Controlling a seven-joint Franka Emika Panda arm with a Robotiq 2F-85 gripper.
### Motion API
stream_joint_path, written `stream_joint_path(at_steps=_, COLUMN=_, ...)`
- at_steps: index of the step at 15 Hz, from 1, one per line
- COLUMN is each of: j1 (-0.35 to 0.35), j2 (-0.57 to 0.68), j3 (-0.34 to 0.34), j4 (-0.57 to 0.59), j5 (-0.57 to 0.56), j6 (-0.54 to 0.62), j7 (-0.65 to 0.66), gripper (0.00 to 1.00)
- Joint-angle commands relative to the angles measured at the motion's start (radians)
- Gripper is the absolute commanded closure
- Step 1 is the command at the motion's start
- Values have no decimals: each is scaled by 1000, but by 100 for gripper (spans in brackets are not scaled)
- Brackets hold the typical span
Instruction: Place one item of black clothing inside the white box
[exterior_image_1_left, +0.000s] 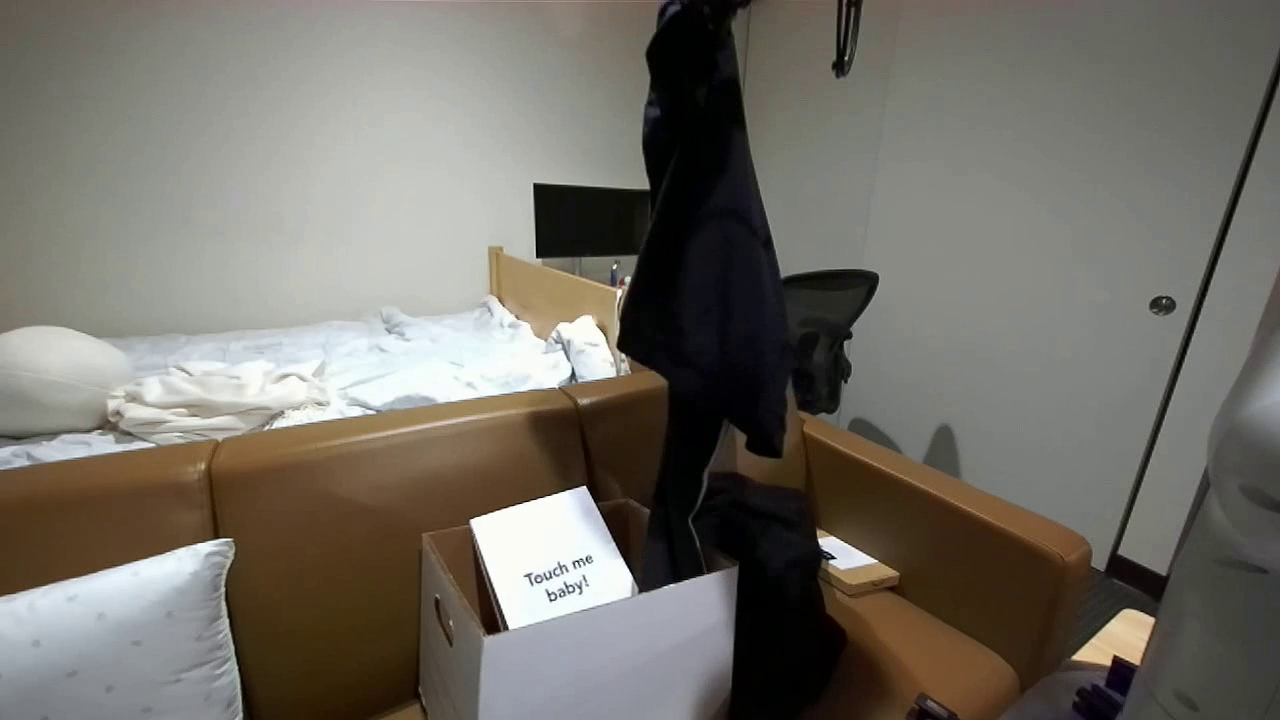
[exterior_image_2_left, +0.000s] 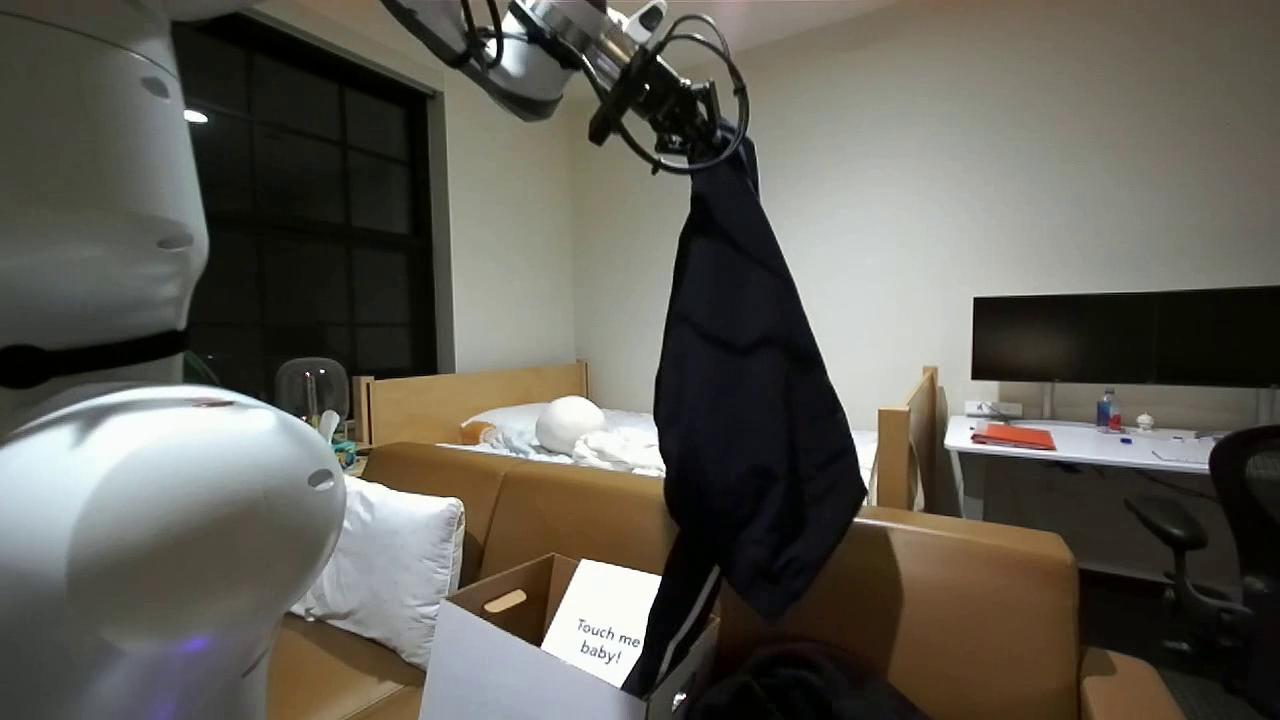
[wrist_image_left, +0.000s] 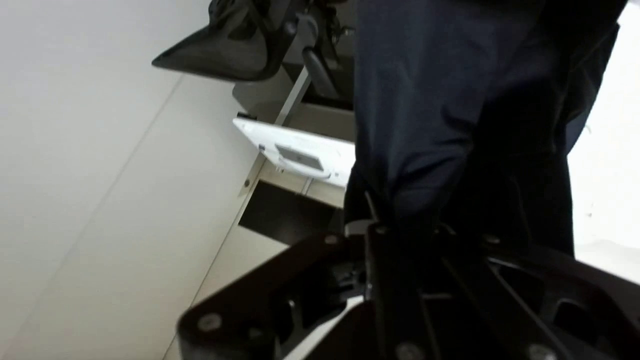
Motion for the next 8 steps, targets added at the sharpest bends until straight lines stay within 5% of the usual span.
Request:
stream_joint_path(at_steps=1, j1=3, j2=3, j3=65, j4=182, j5=-112, j6=-27, j7=29, gripper=99)
stream_joint_path(at_steps=6, j1=91, j2=52, j3=178, j4=420, j5=-186, j6=-6, j7=72, gripper=99)
stream_joint_path(at_steps=8, j1=114, j2=63, j3=195, j4=391, j5=-127, j6=22, j7=79, gripper=99)
